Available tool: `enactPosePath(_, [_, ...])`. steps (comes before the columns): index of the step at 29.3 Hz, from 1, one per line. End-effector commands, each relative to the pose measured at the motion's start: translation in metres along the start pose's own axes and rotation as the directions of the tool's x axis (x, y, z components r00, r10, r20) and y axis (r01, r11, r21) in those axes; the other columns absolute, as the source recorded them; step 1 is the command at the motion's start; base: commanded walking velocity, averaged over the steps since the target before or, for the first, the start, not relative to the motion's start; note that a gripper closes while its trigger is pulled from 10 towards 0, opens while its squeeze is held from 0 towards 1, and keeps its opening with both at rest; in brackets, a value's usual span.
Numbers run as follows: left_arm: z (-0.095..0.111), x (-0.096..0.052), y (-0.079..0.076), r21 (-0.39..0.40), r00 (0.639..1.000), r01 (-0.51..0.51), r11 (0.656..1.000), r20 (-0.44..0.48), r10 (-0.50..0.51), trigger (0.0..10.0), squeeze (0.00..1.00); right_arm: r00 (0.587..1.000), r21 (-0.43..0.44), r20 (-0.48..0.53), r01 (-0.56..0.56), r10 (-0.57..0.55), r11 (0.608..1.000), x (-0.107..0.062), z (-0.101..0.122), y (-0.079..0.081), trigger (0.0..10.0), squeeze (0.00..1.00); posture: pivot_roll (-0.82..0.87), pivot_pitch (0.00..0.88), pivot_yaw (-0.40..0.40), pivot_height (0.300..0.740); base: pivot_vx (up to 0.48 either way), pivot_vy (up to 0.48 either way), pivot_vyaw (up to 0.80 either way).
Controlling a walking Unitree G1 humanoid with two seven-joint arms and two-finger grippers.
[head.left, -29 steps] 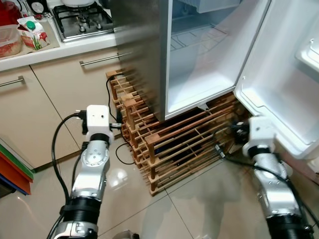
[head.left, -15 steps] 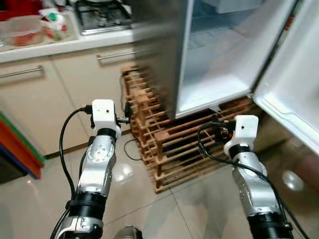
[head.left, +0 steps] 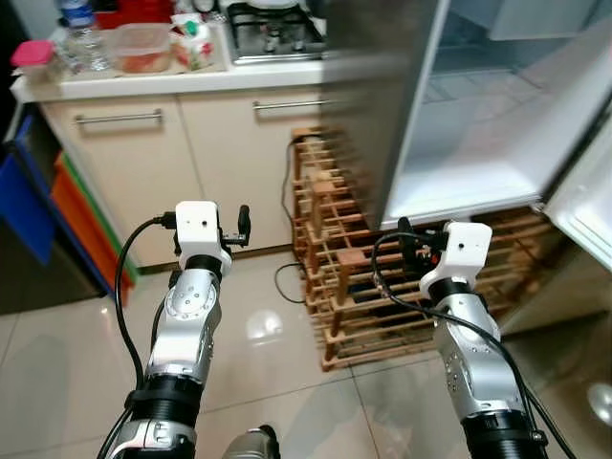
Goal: Restocking fridge
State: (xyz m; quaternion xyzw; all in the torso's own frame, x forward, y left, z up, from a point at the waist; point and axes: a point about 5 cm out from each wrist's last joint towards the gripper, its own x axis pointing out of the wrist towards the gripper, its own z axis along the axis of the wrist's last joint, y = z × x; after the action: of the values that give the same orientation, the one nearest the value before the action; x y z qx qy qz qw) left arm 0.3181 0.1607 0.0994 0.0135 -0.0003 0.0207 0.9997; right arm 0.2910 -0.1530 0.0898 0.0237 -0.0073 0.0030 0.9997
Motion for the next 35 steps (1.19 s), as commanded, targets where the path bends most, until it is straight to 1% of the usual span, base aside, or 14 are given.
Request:
enactPosePath(1, [0.011, 0.005, 0.000, 0.000, 0.998, -0.004, 1.000, 0.056, 0.004, 10.0, 0.00, 0.999, -0.038, 0.036, 0.024, -0.023, 0.999, -0.001, 0.003, -0.002, 10.0, 0.00, -0.03, 0.000, -0.010, 0.740, 0.000, 0.000, 0.59])
enactPosePath(2, [0.026, 0.005, -0.002, -0.002, 0.988, 0.017, 1.000, 0.152, -0.017, 10.0, 0.00, 0.995, -0.081, 0.095, 0.043, -0.035, 0.996, -0.001, 0.012, -0.002, 10.0, 0.00, -0.03, 0.000, -0.016, 0.740, 0.000, 0.000, 0.58])
enactPosePath(3, [0.033, 0.005, -0.003, 0.007, 0.981, 0.025, 1.000, 0.193, -0.026, 10.0, 0.00, 0.993, -0.093, 0.110, 0.042, -0.032, 0.995, -0.001, 0.015, -0.001, 10.0, 0.00, -0.04, 0.000, -0.019, 0.740, 0.000, 0.000, 0.58])
enactPosePath(5, [0.038, 0.006, -0.002, 0.037, 0.971, 0.027, 0.999, 0.237, -0.035, 10.0, 0.00, 0.993, -0.102, 0.119, 0.036, -0.024, 0.994, 0.001, 0.016, 0.000, 10.0, 0.00, -0.05, 0.000, -0.018, 0.740, 0.000, 0.000, 0.58])
enactPosePath(6, [0.038, 0.007, 0.000, 0.029, 0.969, 0.018, 0.999, 0.244, -0.024, 10.0, 0.00, 0.993, -0.097, 0.117, 0.042, -0.031, 0.994, 0.002, 0.015, -0.001, 10.0, 0.00, -0.05, 0.000, -0.019, 0.740, 0.000, 0.000, 0.58])
enactPosePath(8, [0.036, 0.009, 0.002, 0.014, 0.972, 0.005, 1.000, 0.236, -0.008, 10.0, 0.00, 0.992, -0.095, 0.114, 0.057, -0.046, 0.994, 0.002, 0.012, -0.004, 10.0, 0.00, -0.05, 0.000, -0.019, 0.740, 0.000, 0.000, 0.58])
enactPosePath(10, [0.032, 0.012, 0.003, 0.004, 0.978, -0.014, 1.000, 0.210, 0.012, 10.0, 0.00, 0.990, -0.080, 0.104, 0.100, -0.091, 0.992, 0.004, 0.010, -0.013, 10.0, 0.00, -0.05, 0.000, -0.026, 0.740, 0.000, 0.000, 0.57])
enactPosePath(15, [0.031, 0.014, -0.004, 0.007, 0.982, 0.020, 1.000, 0.189, -0.020, 10.0, 0.00, 0.991, -0.065, 0.100, 0.098, -0.091, 0.993, 0.012, 0.012, -0.015, 10.0, 0.00, -0.05, 0.000, -0.030, 0.740, 0.000, 0.000, 0.33])
enactPosePath(18, [0.029, 0.017, -0.006, 0.001, 0.986, 0.021, 1.000, 0.166, -0.021, 10.0, 0.00, 0.992, -0.067, 0.088, 0.096, -0.090, 0.993, 0.015, 0.012, -0.015, 10.0, 0.00, -0.05, 0.000, -0.030, 0.740, 0.000, 0.480, 0.00])
enactPosePath(19, [0.029, 0.019, -0.006, -0.025, 0.987, 0.015, 1.000, 0.158, -0.011, 10.0, 0.00, 0.992, -0.061, 0.083, 0.095, -0.090, 0.994, 0.016, 0.011, -0.015, 10.0, 0.00, -0.05, 0.000, -0.029, 0.740, 0.000, 0.480, 0.00])
enactPosePath(27, [0.024, 0.021, -0.004, 0.012, 0.992, 0.003, 1.000, 0.127, -0.004, 10.0, 0.00, 0.995, -0.054, 0.059, 0.081, -0.078, 0.995, 0.012, 0.002, -0.010, 10.0, 0.00, -0.04, 0.000, -0.016, 0.740, 0.000, 0.480, 0.00])
enactPosePath(28, [0.020, 0.022, -0.007, 0.039, 0.995, 0.000, 0.999, 0.097, -0.004, 10.0, 0.00, 0.996, -0.055, 0.055, 0.076, -0.073, 0.996, 0.011, 0.000, -0.009, 10.0, 0.00, -0.04, 0.000, -0.016, 0.740, 0.000, 0.000, 0.00])
enactPosePath(32, [0.017, 0.021, -0.013, -0.043, 0.997, 0.034, 0.998, 0.065, -0.031, 10.0, 0.00, 0.996, -0.050, 0.065, 0.070, -0.067, 0.996, 0.011, 0.001, -0.008, 10.0, 0.00, -0.05, 0.000, -0.014, 0.740, 0.000, 0.000, 0.00])
enactPosePath(35, [0.022, 0.021, -0.017, -0.078, 0.996, 0.029, 0.997, 0.088, -0.023, 10.0, 0.00, 0.996, -0.080, 0.077, 0.048, -0.042, 0.996, 0.013, 0.004, -0.005, 10.0, 0.00, -0.05, 0.000, -0.011, 0.740, 0.257, 0.000, 0.50])
